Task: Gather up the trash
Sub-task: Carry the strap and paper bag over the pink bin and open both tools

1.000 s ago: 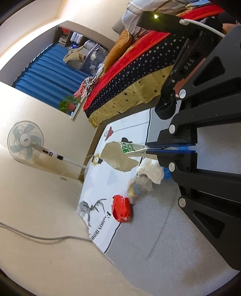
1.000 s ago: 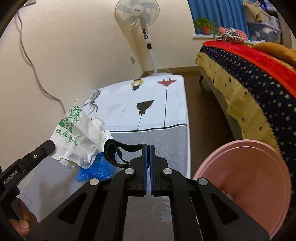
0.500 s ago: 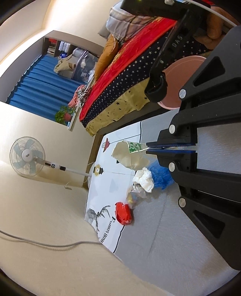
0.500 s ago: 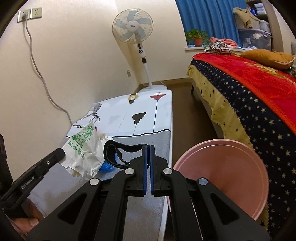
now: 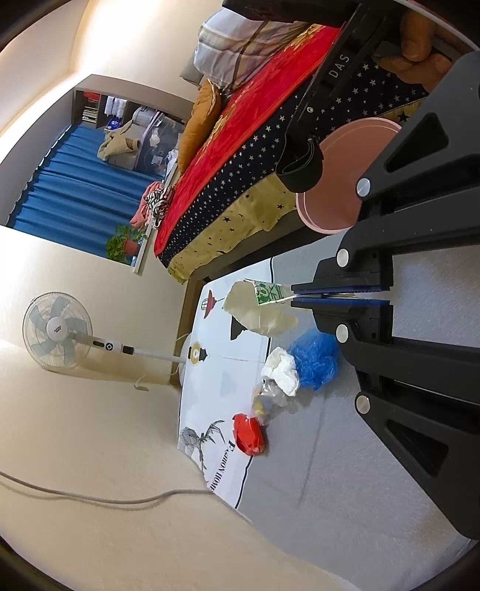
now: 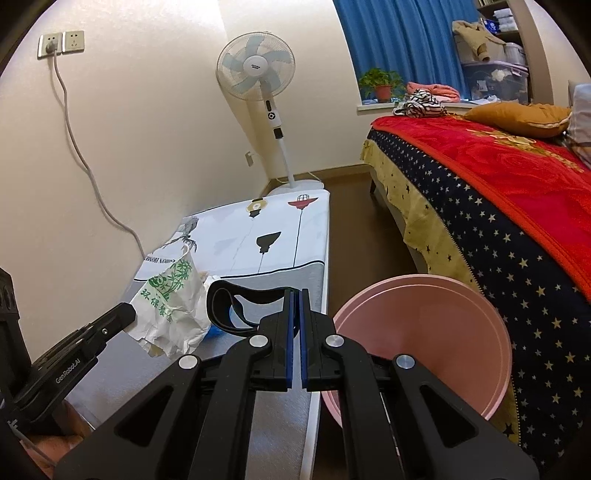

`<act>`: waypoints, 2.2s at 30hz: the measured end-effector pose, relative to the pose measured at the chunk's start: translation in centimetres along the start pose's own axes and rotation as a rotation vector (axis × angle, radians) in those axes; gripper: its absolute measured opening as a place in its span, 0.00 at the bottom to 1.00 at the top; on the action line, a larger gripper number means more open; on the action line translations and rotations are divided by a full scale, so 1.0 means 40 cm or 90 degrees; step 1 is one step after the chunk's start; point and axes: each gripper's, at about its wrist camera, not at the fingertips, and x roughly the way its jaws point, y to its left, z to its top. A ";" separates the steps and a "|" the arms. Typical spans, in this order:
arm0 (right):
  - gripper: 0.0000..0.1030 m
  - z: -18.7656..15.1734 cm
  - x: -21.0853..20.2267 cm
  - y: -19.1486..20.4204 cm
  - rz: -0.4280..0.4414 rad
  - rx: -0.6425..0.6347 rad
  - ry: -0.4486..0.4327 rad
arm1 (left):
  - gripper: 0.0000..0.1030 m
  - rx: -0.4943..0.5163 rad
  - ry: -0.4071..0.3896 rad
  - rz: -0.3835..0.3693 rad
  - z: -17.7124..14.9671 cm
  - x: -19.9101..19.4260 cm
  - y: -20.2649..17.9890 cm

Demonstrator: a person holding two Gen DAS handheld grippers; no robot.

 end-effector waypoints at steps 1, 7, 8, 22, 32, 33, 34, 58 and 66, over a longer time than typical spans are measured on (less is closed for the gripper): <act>0.03 -0.001 -0.003 -0.001 -0.002 0.000 -0.001 | 0.02 0.001 0.000 0.000 -0.001 -0.002 -0.005; 0.03 0.000 -0.016 -0.013 -0.013 0.007 -0.006 | 0.02 0.005 0.001 -0.005 -0.005 -0.001 -0.011; 0.03 0.000 -0.018 -0.016 -0.015 0.009 -0.007 | 0.02 0.005 0.001 -0.006 -0.005 -0.001 -0.012; 0.03 0.012 -0.032 -0.050 -0.050 0.031 -0.027 | 0.02 0.010 0.001 -0.024 -0.007 0.018 -0.033; 0.03 0.029 -0.051 -0.106 -0.083 0.063 -0.044 | 0.02 0.020 0.004 -0.051 -0.010 0.041 -0.077; 0.03 0.030 -0.054 -0.113 -0.088 0.066 -0.047 | 0.02 0.021 0.004 -0.055 -0.010 0.045 -0.084; 0.03 0.031 -0.057 -0.118 -0.091 0.068 -0.048 | 0.02 0.023 0.005 -0.059 -0.011 0.049 -0.092; 0.03 0.021 -0.098 -0.263 -0.195 0.144 -0.058 | 0.02 0.062 0.056 -0.168 -0.046 0.167 -0.288; 0.03 0.016 -0.076 -0.281 -0.205 0.151 -0.045 | 0.02 0.062 0.084 -0.175 -0.068 0.214 -0.305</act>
